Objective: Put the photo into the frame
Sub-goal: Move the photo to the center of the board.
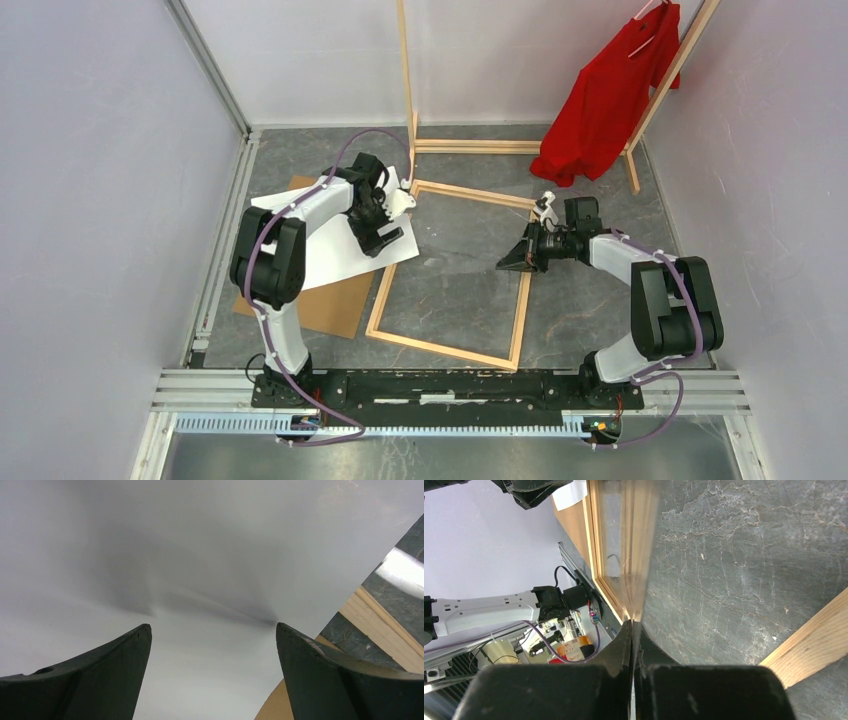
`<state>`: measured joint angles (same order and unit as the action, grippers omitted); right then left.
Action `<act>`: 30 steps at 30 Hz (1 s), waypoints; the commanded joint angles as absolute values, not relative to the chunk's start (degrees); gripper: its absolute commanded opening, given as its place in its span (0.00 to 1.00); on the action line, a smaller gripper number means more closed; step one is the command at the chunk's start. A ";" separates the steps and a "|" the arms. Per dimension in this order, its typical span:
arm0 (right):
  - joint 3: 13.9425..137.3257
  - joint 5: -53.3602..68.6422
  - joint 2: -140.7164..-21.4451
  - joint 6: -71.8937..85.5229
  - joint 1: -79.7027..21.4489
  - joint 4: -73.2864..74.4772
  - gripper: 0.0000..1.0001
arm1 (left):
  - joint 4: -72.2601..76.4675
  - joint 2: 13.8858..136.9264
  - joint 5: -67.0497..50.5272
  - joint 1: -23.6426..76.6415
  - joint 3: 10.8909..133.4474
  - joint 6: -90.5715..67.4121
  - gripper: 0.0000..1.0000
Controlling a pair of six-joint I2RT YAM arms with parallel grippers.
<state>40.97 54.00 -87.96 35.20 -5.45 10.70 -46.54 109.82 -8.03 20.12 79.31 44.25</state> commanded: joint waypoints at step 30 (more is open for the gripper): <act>41.17 51.97 -90.84 32.22 -5.60 9.41 0.00 | -39.42 98.37 -8.48 24.47 62.24 46.05 1.00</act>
<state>42.35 52.45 -90.26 31.07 -5.52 14.06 -44.66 98.54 -7.97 22.98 63.92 47.40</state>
